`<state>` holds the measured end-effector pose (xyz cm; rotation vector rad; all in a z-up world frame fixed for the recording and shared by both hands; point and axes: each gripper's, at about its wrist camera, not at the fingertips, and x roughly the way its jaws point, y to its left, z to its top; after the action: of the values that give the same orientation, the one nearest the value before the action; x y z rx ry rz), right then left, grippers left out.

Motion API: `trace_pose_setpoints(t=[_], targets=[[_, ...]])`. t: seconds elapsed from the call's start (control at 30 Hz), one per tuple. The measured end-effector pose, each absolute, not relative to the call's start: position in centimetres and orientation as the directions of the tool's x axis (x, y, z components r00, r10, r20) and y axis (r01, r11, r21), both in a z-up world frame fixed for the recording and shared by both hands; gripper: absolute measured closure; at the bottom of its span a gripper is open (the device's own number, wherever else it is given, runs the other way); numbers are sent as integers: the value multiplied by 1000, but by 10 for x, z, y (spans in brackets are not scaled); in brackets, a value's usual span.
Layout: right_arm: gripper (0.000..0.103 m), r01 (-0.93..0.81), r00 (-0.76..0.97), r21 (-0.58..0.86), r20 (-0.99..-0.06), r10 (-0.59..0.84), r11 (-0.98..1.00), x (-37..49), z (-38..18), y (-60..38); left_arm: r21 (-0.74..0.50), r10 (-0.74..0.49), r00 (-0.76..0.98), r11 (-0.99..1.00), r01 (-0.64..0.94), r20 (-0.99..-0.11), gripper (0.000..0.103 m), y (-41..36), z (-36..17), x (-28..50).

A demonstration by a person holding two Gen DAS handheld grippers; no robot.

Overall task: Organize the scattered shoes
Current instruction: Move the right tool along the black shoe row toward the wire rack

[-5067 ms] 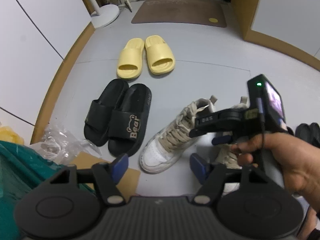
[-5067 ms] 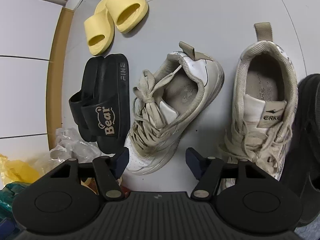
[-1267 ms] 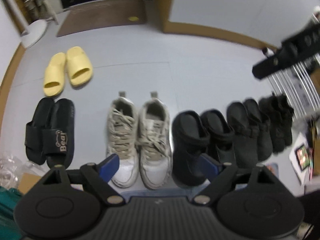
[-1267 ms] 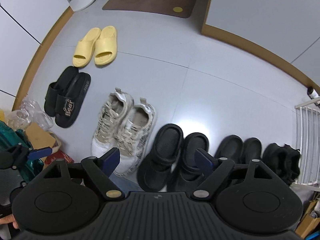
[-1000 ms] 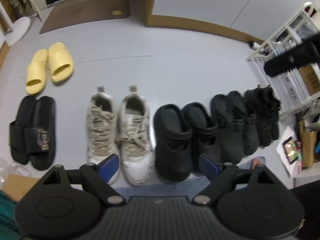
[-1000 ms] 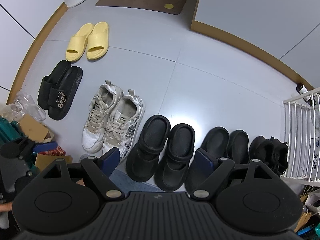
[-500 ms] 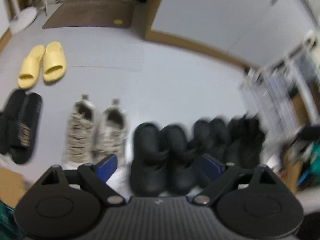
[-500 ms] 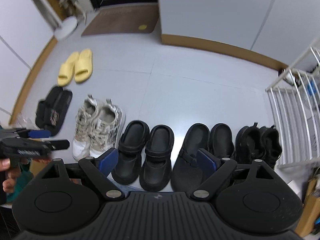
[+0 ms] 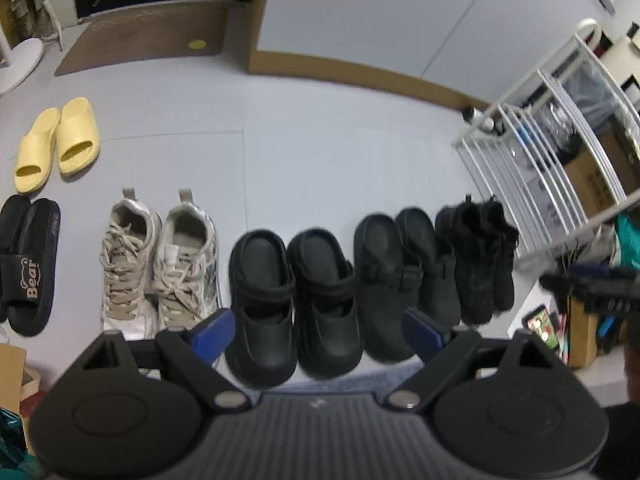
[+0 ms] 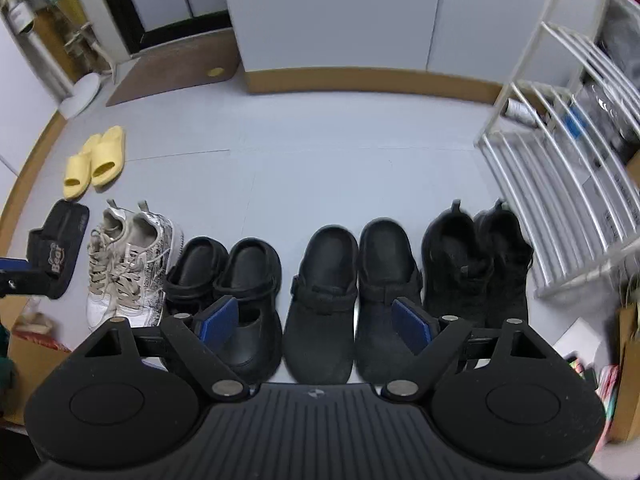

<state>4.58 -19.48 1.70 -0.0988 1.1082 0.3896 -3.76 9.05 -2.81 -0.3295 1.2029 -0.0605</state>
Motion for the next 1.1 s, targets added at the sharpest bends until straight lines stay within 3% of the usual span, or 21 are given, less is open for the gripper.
trace_pose_setpoints(t=[0.23,0.43,0.7,1.1], targets=[[16,-369,373,150,-880,294,917,58,33,-192,-239,-187,348,965,-112,-919,11,81,-29,-41],[15,-430,463,56,-843,273,901,52,50,-202,-197,-131,347,967,-163,-929,11,71,-21,-42],[15,-401,492,75,-823,284,913,61,62,-247,-222,-143,371,959,-178,-918,11,47,22,-36],[15,-377,471,145,-820,325,915,61,63,-288,-141,-93,393,986,-94,-915,10,-7,61,-23]])
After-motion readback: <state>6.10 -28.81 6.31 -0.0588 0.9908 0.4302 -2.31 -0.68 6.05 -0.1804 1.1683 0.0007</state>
